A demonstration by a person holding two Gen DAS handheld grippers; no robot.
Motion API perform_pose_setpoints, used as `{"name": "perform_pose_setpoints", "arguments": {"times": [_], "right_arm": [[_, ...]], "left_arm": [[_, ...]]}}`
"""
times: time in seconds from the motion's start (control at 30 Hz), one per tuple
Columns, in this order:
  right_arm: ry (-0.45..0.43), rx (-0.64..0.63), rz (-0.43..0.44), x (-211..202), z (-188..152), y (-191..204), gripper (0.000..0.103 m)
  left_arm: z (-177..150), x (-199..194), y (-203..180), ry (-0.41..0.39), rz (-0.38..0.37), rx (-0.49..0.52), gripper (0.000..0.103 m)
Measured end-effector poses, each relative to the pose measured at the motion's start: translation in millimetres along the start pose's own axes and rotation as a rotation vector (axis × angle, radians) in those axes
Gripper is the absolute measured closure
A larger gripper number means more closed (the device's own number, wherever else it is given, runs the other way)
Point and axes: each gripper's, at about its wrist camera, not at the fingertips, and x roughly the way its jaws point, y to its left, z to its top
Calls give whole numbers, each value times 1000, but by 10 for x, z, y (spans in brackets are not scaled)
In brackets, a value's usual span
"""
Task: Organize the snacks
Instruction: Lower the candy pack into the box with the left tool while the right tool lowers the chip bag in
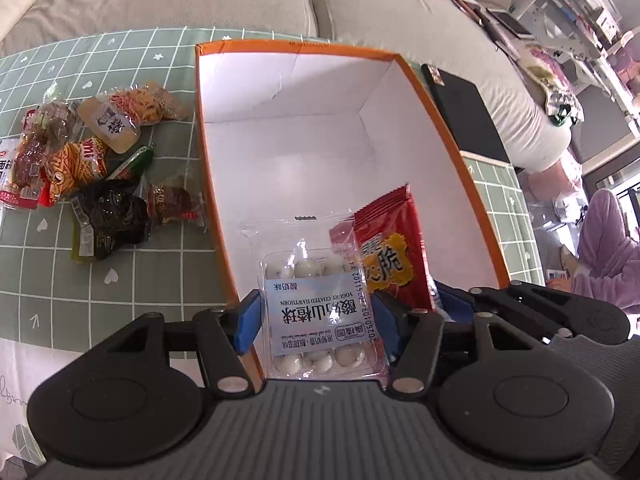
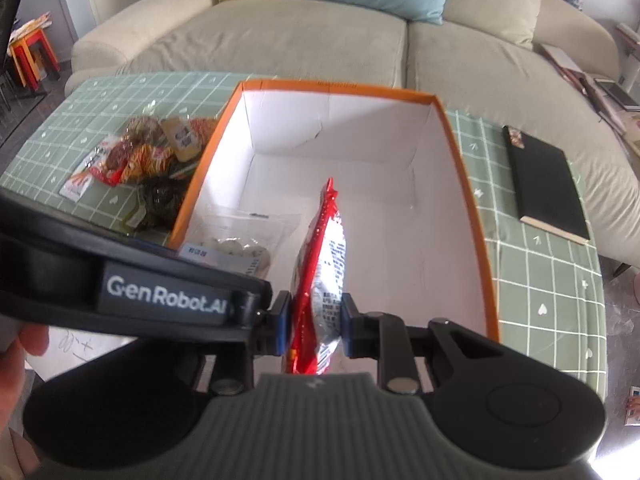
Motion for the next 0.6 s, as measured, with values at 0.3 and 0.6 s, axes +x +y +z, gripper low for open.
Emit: {"name": "perform_pose_setpoints", "arguments": {"times": [0.3, 0.6], "right_arm": [[63, 83, 77, 269, -12, -79, 82], [84, 103, 144, 414, -8, 219, 82]], "left_arm": [[38, 47, -28, 21, 53, 82, 36], [58, -43, 181, 4, 124, 123, 36]]}}
